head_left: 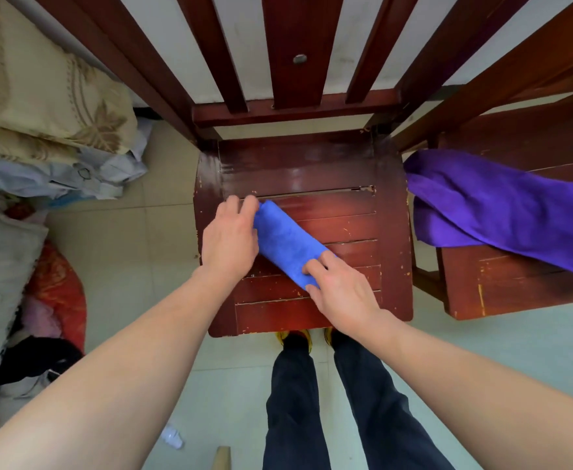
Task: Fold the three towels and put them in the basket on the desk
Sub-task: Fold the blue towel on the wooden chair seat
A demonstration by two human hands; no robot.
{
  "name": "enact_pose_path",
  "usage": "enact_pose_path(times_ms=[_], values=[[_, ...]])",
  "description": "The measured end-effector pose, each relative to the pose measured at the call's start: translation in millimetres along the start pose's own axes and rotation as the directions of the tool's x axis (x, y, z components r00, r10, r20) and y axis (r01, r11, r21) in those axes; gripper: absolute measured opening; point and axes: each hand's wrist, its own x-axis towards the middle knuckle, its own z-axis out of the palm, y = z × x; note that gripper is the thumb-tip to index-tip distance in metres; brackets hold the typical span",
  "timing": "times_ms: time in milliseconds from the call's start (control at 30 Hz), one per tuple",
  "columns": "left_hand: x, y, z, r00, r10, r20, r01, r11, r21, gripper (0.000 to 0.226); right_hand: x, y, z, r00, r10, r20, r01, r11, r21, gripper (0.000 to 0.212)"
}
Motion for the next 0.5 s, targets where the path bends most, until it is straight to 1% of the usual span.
enact_pose_path(times_ms=[33, 67, 100, 133, 233, 367, 433, 467, 500], values=[[1.2, 0.8, 2.9, 0.994, 0.105, -0.008, -0.105, 0.992, 0.066, 0.040, 4.6, -1.1, 0.4, 0.999, 0.008, 0.031, -0.008, 1.000, 0.005, 0.023], [2.6, 2.6, 5.5, 0.980, 0.199, 0.017, -0.200, 0.973, 0.113, 0.043, 9.5, -1.8, 1.6, 0.998, 0.013, 0.056, -0.013, 1.000, 0.007, 0.025], [4.3, 3.7, 8.2, 0.963, 0.260, 0.065, -0.267, 0.954, 0.137, 0.045, 13.6, -2.4, 2.4, 0.998, 0.020, 0.067, -0.021, 1.000, 0.013, 0.026], [6.1, 4.1, 11.3, 0.952, 0.288, 0.105, -0.301, 0.942, 0.146, 0.045, 16.9, -3.0, 2.7, 0.997, 0.033, 0.075, -0.035, 0.999, 0.027, 0.027], [14.0, 2.2, 19.6, 0.949, 0.274, 0.157, -0.297, 0.944, 0.142, 0.049, 22.8, -5.7, 5.5, 0.995, 0.065, 0.072, -0.070, 0.995, 0.075, 0.028], [25.5, -4.4, 29.0, 0.947, 0.285, 0.147, -0.299, 0.951, 0.080, 0.050, 22.9, -9.7, 17.1, 0.995, 0.094, 0.044, -0.096, 0.995, 0.027, 0.026], [28.5, -8.4, 30.9, 0.938, 0.304, 0.168, -0.320, 0.945, 0.073, 0.050, 21.6, -10.6, 21.8, 0.993, 0.100, 0.056, -0.100, 0.995, 0.002, 0.024], [31.7, -8.5, 30.1, 0.932, 0.317, 0.179, -0.334, 0.940, 0.076, 0.050, 21.5, -10.0, 22.7, 0.994, 0.101, 0.040, -0.100, 0.995, -0.014, 0.025], [33.8, -7.1, 27.1, 0.926, 0.321, 0.200, -0.343, 0.936, 0.085, 0.049, 21.3, -10.2, 21.1, 0.994, 0.105, 0.042, -0.105, 0.994, -0.002, 0.026]])
